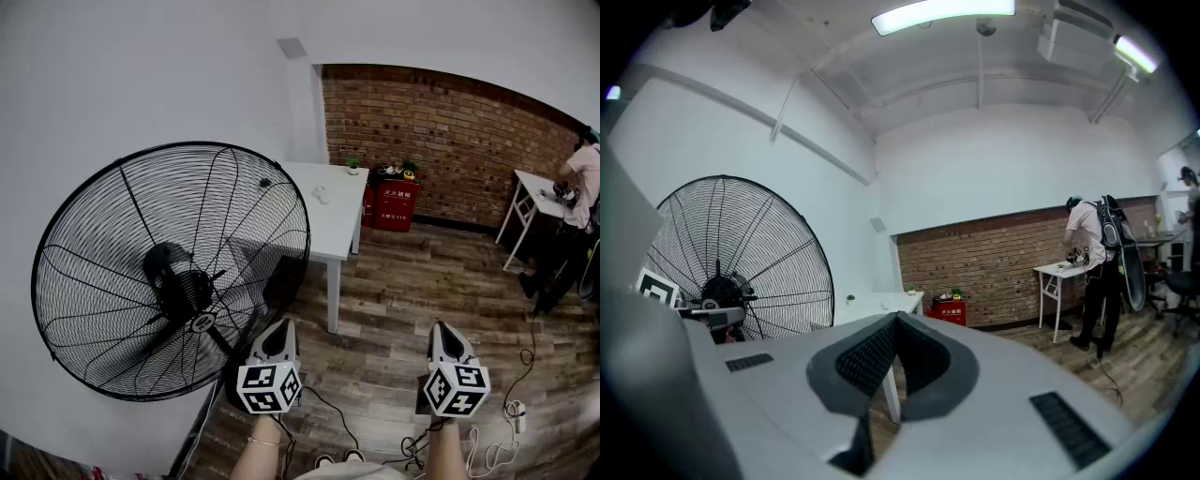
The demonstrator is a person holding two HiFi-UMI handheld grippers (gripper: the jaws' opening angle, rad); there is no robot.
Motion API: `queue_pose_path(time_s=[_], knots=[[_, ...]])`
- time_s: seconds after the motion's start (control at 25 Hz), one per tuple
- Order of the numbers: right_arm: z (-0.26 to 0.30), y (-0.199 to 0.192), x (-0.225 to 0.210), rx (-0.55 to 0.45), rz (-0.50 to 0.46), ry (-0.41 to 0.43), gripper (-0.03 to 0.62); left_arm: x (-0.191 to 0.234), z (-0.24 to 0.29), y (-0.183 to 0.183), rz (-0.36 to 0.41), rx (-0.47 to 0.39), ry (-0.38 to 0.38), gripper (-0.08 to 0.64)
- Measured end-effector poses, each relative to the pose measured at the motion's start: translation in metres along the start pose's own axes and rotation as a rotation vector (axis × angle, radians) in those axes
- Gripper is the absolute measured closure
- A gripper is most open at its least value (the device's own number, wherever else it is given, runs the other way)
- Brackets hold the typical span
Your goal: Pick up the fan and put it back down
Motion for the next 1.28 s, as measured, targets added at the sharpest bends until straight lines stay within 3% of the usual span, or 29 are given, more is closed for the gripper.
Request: queue_pose_path(time_s=[0.56,1.2,1.28], knots=[[0.003,-0.001,0.007,-0.011,0.031,0.043,0.591,0.001,-0.005,-0.001,0.01,0.007,0.002,0.549],[-0.01,-0.004,-0.003,-0.025,0.029,-0.007,0.589,-0.011,-0.01,-0.006,-0.002,0.007,-0.009,0.549],[-0.011,-0.003,-0.004,-0.025,0.03,-0.006,0.556,-0.013,-0.01,-0.006,0.002,0.006,-0.014,0.549]])
Point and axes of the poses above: the fingertips, and each gripper's own axes: z forward along the fingers, x to its left, y out of its top, the point moved 5 cm from there along -z, backward along the fingers, and after that the axes turned 9 degrees about -z, right-handed, at the moved point
